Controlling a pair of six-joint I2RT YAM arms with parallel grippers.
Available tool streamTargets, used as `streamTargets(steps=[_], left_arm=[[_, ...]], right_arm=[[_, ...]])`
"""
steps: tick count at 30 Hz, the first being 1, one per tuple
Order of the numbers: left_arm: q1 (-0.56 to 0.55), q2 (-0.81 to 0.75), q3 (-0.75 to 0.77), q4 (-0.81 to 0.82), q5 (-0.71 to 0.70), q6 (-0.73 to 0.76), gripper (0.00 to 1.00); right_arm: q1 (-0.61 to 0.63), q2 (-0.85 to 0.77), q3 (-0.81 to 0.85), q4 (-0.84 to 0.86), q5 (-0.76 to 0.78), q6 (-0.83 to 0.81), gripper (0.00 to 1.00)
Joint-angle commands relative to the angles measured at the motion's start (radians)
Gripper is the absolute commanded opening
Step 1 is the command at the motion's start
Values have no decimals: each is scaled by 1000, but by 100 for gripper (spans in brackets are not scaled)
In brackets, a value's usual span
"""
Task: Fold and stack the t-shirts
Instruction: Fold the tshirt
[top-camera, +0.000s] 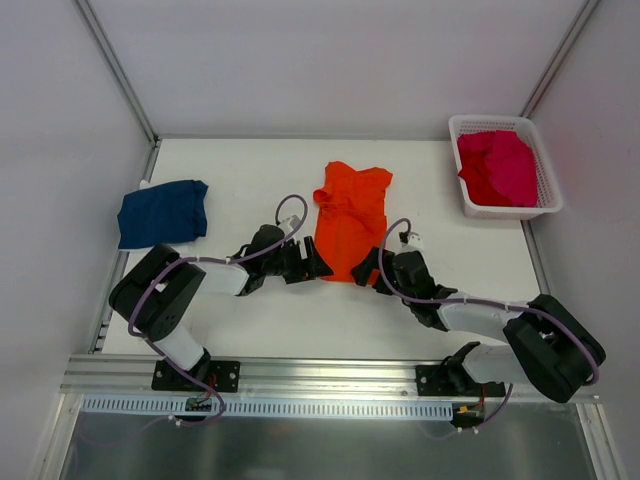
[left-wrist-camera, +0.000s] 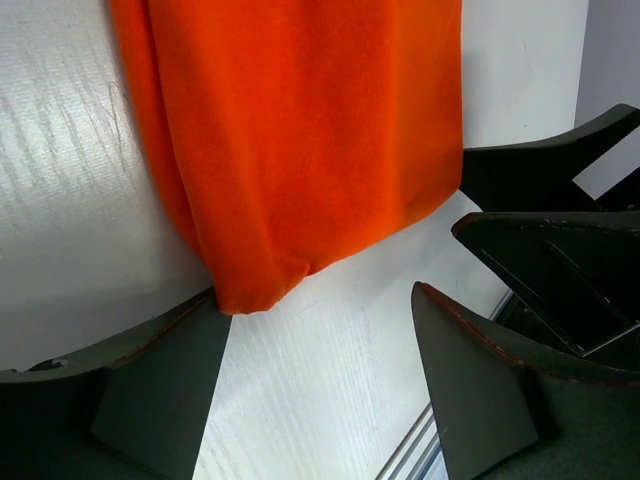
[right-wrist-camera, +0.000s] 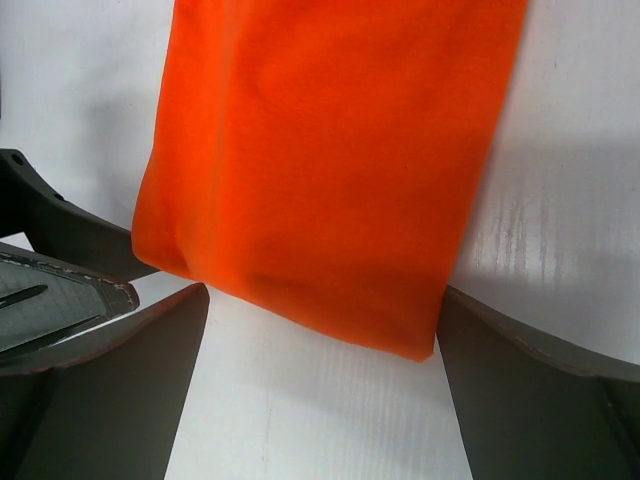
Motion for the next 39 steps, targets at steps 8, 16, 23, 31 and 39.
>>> streamTargets(steps=[8,16,23,31,39], left_arm=[[-12,29,-18,-237,-99,62,38],[-12,56,4,-248,-94,70,4],[-26,46,4,-269,-109,73,0],[-145,-130,-22,-461,-324,38,0],[-159,-219,74,-538,-373,63,0]], right_arm=[[31,15,1,-123,-3,11,63],[60,6,23,-180,23,-9,25],[72,23,36,-204,32,-13,0],[161,-94,53,-366,96,-1,0],[190,-284,177,-640,247,-69,0]])
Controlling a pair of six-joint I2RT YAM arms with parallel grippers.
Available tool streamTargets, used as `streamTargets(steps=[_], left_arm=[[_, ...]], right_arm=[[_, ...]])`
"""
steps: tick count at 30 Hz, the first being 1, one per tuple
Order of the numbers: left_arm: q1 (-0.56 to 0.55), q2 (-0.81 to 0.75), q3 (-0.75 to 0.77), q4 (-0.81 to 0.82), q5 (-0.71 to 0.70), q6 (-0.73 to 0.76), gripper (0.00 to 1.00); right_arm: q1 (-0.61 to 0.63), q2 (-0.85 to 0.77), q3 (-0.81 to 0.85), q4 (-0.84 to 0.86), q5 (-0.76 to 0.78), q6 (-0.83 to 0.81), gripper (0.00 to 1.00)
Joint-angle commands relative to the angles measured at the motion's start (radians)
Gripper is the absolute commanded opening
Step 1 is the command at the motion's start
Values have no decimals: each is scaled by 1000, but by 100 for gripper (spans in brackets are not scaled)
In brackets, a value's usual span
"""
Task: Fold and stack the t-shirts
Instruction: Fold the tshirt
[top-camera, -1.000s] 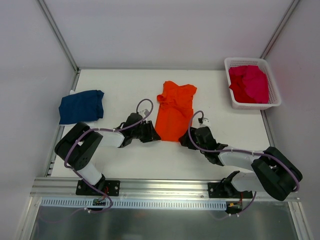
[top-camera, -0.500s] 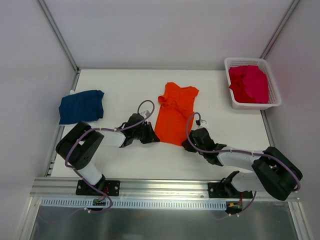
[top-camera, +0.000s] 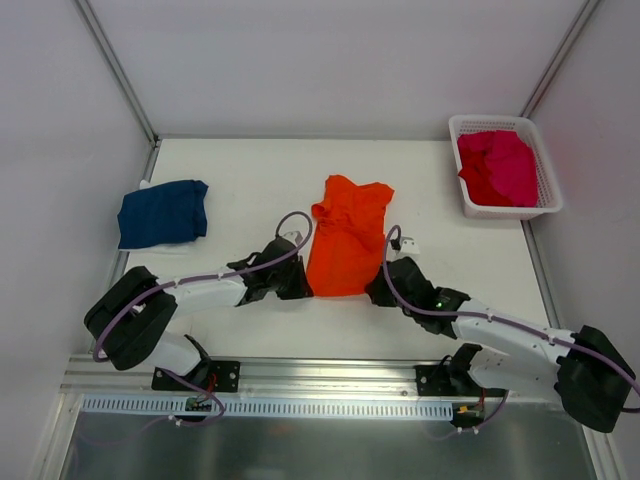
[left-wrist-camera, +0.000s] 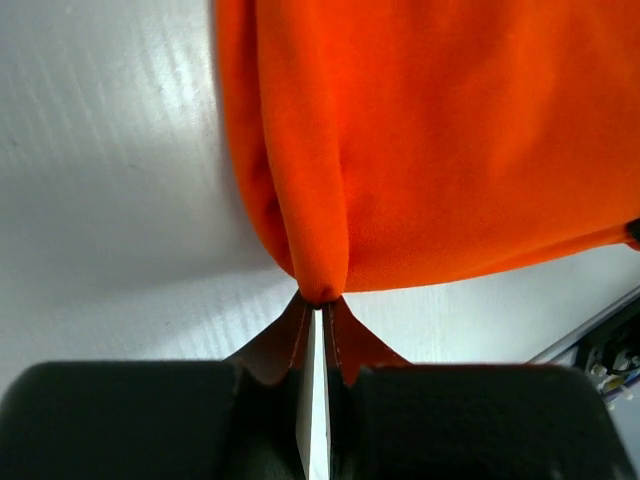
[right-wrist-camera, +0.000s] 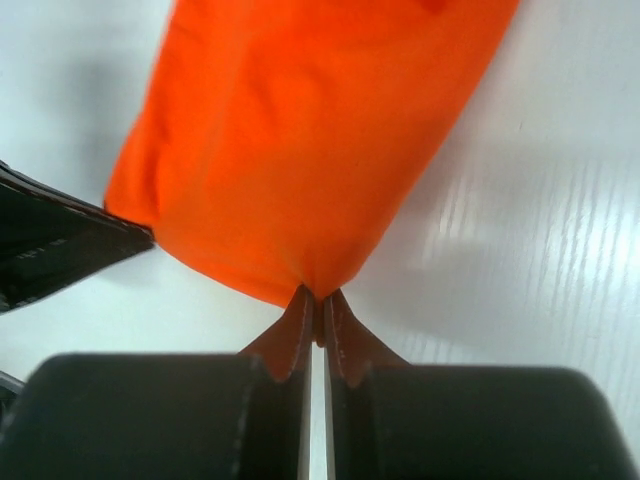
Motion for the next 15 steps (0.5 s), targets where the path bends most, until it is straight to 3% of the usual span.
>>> streamTargets(steps=[1,15], left_arm=[[0,-18,103,-125,-84,46,0],[31,215,589,-260,-251,194,0]], right_arm=[[-4,-50,83,-158,145,-61,0],[-154,281,406,-130,98,-257,0]])
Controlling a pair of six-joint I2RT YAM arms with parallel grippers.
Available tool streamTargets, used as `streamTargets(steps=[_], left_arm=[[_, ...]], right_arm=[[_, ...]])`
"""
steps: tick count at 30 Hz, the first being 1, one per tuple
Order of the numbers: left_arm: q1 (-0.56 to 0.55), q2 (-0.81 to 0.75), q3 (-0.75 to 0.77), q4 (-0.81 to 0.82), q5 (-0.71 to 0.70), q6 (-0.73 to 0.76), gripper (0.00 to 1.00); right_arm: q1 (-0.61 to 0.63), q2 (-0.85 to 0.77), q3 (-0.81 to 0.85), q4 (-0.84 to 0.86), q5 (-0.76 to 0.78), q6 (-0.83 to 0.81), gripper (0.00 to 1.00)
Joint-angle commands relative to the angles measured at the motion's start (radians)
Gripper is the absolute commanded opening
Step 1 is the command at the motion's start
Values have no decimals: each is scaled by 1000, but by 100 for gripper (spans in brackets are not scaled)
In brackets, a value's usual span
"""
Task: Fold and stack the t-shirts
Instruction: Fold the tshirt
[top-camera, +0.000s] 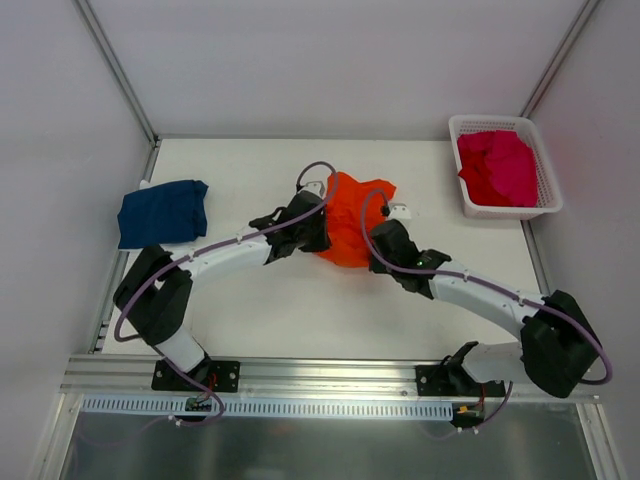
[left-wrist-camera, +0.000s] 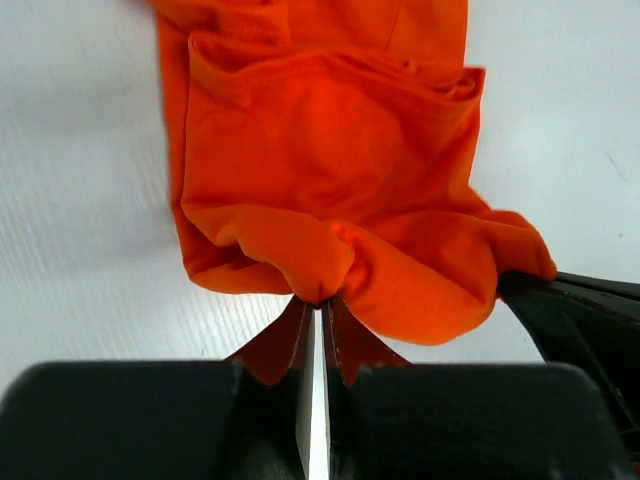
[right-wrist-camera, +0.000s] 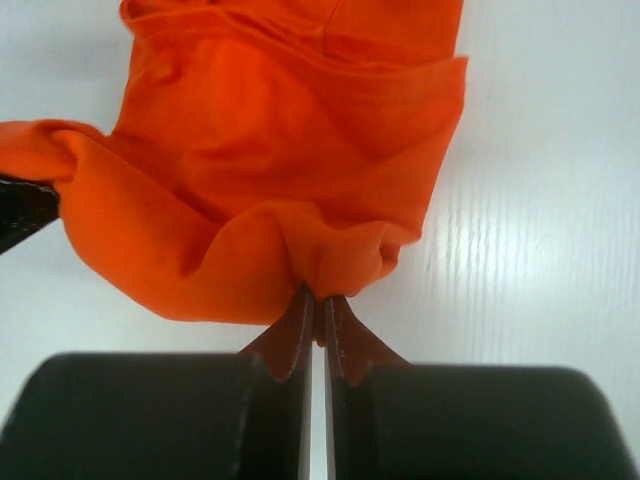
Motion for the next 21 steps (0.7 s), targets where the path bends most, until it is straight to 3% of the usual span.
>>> streamTargets(steps=[1,13,21], left_arm=[[34,59,139,-70,-74,73,0],[143,344,585,-169,-8,195,0],[212,642,1036,-254,84,245,0]], right_arm=[[-67,57,111,6,-9,-92,0],[-296,312,480,-43,-133,-218,0],[-426,548,793,-103,-231,-252,0]])
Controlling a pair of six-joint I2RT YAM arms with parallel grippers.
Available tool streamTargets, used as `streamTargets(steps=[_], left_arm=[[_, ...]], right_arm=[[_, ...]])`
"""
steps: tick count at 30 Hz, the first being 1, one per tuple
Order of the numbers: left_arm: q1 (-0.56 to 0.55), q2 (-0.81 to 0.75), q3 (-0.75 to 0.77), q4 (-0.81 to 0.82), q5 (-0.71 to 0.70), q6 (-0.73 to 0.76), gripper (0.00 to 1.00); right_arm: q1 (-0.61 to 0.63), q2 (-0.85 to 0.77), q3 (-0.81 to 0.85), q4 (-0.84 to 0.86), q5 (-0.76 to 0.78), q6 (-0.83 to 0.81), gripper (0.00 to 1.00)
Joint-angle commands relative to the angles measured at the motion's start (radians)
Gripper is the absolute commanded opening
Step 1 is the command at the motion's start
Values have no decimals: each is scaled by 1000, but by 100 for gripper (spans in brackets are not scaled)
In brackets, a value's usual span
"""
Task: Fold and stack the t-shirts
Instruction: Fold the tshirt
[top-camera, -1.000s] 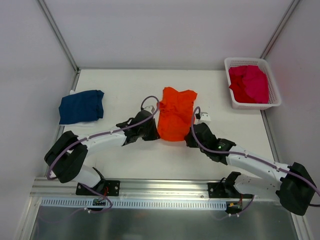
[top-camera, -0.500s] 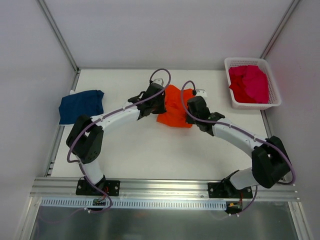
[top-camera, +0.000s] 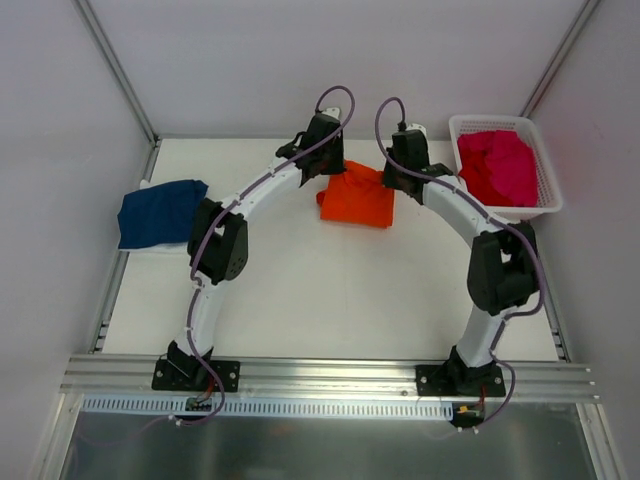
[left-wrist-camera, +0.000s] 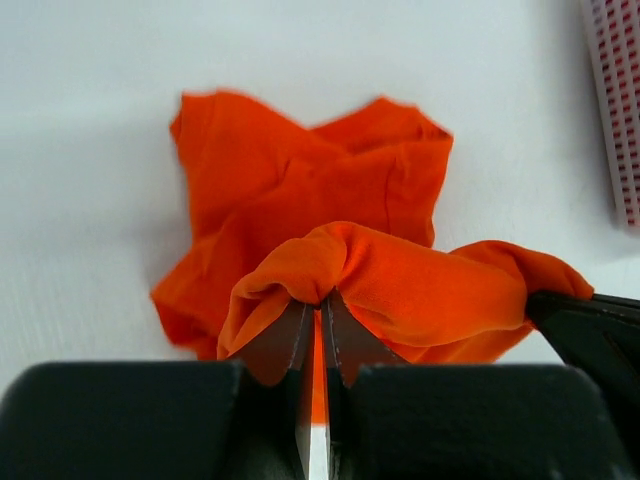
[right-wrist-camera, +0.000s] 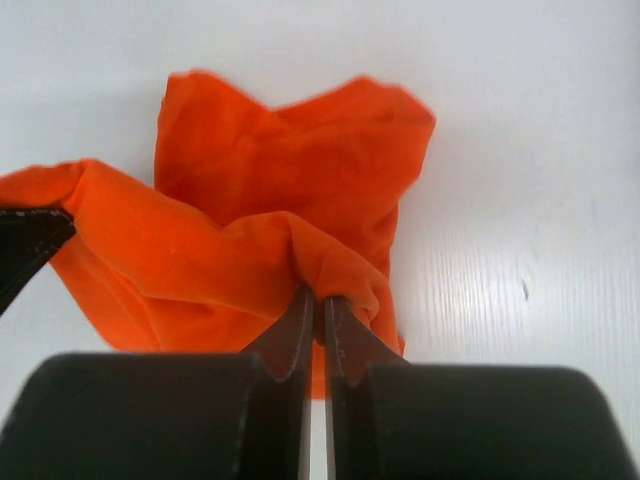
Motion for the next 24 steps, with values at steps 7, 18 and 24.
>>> streamTargets(steps=[7,18,24], left_arm=[[96,310,366,-56,104,45,0],[105,316,427,-30,-6,96,99],[51,182,412,-12,-43,168,99]], right_arm=[[-109,363,477,-97,-126,-59,0],[-131,520,551,-21,-164,-87,99],[-126,272,338,124,-186,-114,100]])
